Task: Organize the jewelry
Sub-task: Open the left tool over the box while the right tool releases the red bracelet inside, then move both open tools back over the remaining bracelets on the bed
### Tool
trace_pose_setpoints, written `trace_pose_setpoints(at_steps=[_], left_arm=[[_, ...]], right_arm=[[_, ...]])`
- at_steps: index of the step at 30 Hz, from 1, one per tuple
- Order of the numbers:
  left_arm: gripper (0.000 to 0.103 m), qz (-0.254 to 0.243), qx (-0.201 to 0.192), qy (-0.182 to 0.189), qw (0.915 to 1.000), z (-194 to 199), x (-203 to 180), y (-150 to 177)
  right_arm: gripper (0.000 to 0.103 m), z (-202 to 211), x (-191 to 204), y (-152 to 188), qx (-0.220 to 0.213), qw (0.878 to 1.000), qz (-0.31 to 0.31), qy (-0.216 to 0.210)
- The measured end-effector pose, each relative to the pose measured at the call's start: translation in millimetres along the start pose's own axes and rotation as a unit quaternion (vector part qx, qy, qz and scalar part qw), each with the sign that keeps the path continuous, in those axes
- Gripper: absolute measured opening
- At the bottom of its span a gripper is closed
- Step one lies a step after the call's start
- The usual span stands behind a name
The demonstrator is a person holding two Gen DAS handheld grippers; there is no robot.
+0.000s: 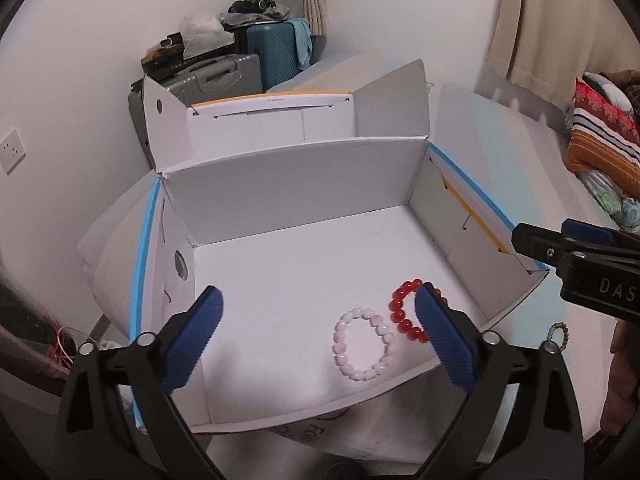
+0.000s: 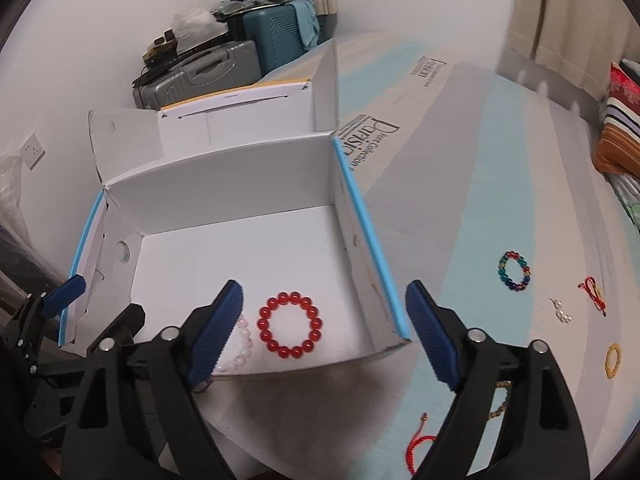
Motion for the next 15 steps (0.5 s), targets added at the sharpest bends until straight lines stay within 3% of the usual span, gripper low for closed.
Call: trace_pose_setpoints(at_steps=[5,15], left_arm=[[0.097,-0.013,-0.004,0.006,0.9999,4.8,-17.2,-0.1],[0.097,-0.033,-0.01,0.022,0.9992,14.1,-55.2,-1.3]], right_arm=[[0.095,11.4,-14.8,2.5,-0.017,1.0,-0.006,0.002],[0.096,36.2,-48.5,7.2,-0.049,0.998,-0.022,0.014]])
Point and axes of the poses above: each gripper's, at about its wrist camera, not at the fingertips, and z roughly against the way its jaws point, x to its left, y to its underside, the point moved 2 cm from there along -z, roughly the way its jaws point, and after that the axes turned 2 degrees about -x, right-handed, at the moved point
